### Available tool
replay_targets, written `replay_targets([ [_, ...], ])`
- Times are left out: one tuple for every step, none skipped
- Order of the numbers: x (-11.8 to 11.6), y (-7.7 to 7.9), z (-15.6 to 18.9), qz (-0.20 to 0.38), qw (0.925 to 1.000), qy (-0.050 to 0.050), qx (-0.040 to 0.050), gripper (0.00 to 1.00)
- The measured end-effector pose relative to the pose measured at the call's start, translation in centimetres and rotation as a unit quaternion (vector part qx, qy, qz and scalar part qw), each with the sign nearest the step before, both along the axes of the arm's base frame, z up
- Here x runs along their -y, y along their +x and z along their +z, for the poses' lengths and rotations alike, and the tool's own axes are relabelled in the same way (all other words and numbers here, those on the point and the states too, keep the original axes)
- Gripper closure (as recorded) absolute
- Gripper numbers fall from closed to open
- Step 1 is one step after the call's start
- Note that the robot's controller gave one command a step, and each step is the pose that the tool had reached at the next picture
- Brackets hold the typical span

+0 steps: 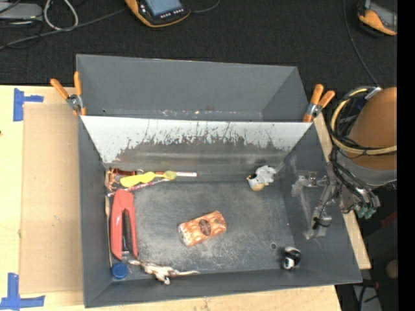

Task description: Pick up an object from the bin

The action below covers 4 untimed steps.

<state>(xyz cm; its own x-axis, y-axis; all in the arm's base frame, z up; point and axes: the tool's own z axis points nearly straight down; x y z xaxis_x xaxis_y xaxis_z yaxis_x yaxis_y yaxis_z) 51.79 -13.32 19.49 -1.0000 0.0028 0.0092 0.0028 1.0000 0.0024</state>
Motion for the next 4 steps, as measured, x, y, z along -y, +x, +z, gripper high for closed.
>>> replay_targets([
  [-0.1,0.2,0.4,0.002,1.0000,-0.001,0.0039,0.00],
  [-7.4,-0.7,-7.1,-0.028,0.9996,0.000,0.0009,0.00],
  [-7.9,-1.0,-7.5,-0.022,0.9998,-0.001,0.0031,0.00],
  [-13.7,-1.9,-6.0,-0.012,0.9999,0.000,0.0021,0.00],
])
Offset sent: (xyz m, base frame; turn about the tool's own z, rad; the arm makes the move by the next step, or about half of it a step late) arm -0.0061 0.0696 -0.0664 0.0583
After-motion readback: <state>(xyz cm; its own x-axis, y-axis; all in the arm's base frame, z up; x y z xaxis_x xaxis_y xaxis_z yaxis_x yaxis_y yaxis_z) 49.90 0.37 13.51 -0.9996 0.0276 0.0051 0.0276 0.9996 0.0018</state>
